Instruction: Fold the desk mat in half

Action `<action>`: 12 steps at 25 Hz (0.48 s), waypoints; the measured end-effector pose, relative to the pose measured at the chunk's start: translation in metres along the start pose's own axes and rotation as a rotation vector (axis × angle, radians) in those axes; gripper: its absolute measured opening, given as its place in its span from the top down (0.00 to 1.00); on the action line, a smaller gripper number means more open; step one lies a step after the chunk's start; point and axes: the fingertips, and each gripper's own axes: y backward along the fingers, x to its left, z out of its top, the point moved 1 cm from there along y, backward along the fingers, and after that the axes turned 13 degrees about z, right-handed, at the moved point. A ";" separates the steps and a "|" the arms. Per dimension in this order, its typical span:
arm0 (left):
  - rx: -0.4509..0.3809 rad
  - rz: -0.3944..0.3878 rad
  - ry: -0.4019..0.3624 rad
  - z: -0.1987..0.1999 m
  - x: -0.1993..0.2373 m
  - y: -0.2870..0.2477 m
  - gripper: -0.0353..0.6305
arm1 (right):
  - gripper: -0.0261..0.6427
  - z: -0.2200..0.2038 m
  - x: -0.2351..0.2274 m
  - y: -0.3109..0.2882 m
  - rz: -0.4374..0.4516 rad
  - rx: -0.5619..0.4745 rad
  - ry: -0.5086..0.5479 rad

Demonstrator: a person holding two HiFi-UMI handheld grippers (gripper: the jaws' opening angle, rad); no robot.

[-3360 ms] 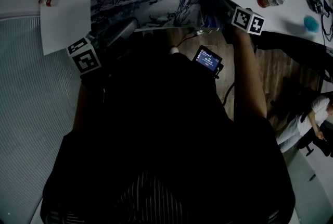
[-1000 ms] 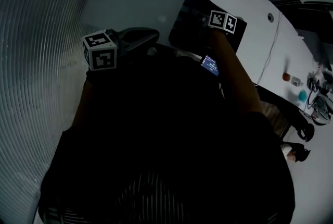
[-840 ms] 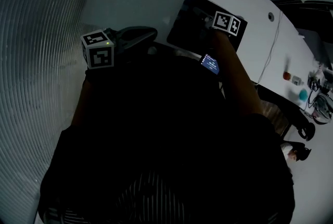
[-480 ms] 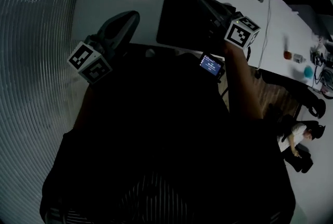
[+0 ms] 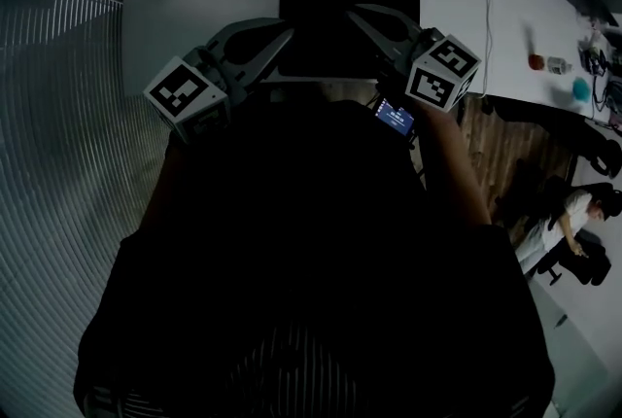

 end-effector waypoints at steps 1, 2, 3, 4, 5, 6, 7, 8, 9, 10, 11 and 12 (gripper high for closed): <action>0.011 0.005 -0.005 -0.004 0.000 0.000 0.93 | 0.96 -0.001 0.003 -0.002 -0.003 0.018 0.016; 0.020 0.012 -0.012 -0.007 0.001 0.001 0.94 | 0.96 -0.002 0.005 -0.004 -0.003 0.042 0.038; 0.032 0.019 -0.030 -0.011 0.000 0.001 0.93 | 0.96 -0.003 0.008 -0.008 0.000 0.067 0.062; 0.059 0.022 -0.064 -0.018 -0.001 0.001 0.93 | 0.96 -0.004 0.011 -0.012 0.006 0.089 0.086; 0.098 0.020 -0.110 -0.026 -0.002 0.002 0.93 | 0.96 -0.005 0.013 -0.017 0.012 0.105 0.106; 0.134 0.013 -0.154 -0.035 -0.005 0.004 0.93 | 0.96 -0.006 0.015 -0.022 0.021 0.116 0.119; 0.157 0.006 -0.184 -0.042 -0.007 0.005 0.93 | 0.96 -0.008 0.017 -0.028 0.032 0.124 0.126; 0.166 0.001 -0.194 -0.048 -0.008 0.007 0.93 | 0.96 -0.011 0.020 -0.034 0.045 0.134 0.129; 0.168 0.000 -0.187 -0.052 -0.008 0.009 0.93 | 0.96 -0.016 0.023 -0.040 0.056 0.147 0.129; 0.164 0.002 -0.169 -0.055 -0.008 0.011 0.93 | 0.96 -0.020 0.025 -0.045 0.065 0.163 0.131; 0.157 0.005 -0.146 -0.057 -0.008 0.014 0.93 | 0.96 -0.025 0.029 -0.051 0.075 0.179 0.133; 0.147 0.010 -0.122 -0.058 -0.008 0.017 0.93 | 0.96 -0.029 0.032 -0.056 0.085 0.196 0.135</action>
